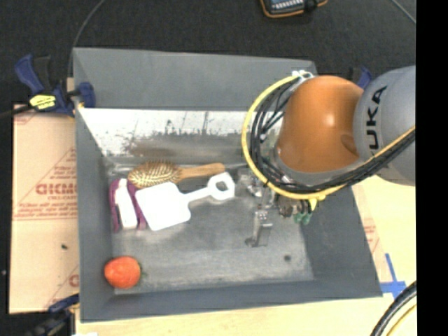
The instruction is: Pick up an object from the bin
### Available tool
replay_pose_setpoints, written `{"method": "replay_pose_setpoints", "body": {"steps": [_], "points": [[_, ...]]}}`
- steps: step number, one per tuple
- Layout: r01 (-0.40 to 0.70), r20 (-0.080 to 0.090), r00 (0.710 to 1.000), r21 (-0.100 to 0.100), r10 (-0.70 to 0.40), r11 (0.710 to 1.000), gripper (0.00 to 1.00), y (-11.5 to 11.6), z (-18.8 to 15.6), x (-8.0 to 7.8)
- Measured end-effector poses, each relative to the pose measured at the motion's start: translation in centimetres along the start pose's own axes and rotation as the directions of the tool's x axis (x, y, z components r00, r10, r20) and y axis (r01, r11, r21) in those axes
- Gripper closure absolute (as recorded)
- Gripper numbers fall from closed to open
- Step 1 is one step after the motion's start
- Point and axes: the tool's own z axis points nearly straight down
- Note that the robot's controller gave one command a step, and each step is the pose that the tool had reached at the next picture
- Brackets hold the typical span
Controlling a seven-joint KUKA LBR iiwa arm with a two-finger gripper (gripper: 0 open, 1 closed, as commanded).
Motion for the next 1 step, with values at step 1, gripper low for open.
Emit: {"method": "replay_pose_setpoints", "body": {"steps": [1], "points": [[-0.001, 0.009, 1.0, -0.001, 0.001, 1.0, 0.0, 0.02, -0.46, -0.14]]}}
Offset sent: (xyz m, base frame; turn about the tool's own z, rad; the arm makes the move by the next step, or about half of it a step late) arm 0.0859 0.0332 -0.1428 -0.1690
